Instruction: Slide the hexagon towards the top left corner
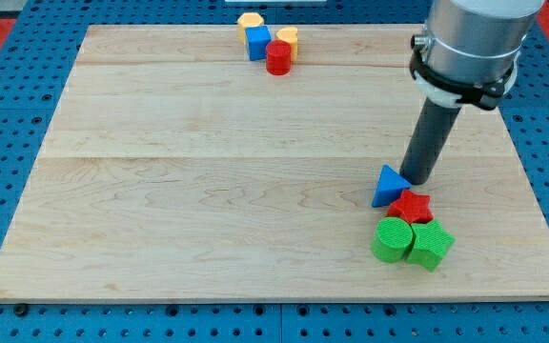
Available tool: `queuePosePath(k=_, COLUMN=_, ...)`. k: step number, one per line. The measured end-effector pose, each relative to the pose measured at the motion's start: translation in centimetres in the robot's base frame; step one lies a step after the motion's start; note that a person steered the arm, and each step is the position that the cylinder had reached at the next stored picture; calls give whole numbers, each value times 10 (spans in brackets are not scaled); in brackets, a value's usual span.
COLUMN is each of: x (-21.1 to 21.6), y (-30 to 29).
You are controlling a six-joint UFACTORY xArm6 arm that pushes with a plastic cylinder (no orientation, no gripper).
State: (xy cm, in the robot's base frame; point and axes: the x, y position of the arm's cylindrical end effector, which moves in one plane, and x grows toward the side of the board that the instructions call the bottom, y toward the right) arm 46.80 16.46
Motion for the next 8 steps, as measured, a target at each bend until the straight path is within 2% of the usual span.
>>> queuePosePath(k=3, x=-213, y=-4)
queuePosePath(k=4, x=-275, y=-41)
queuePosePath(k=5, x=-274, y=-74)
queuePosePath(k=7, x=-275, y=-184)
queuePosePath(k=8, x=-275, y=-257)
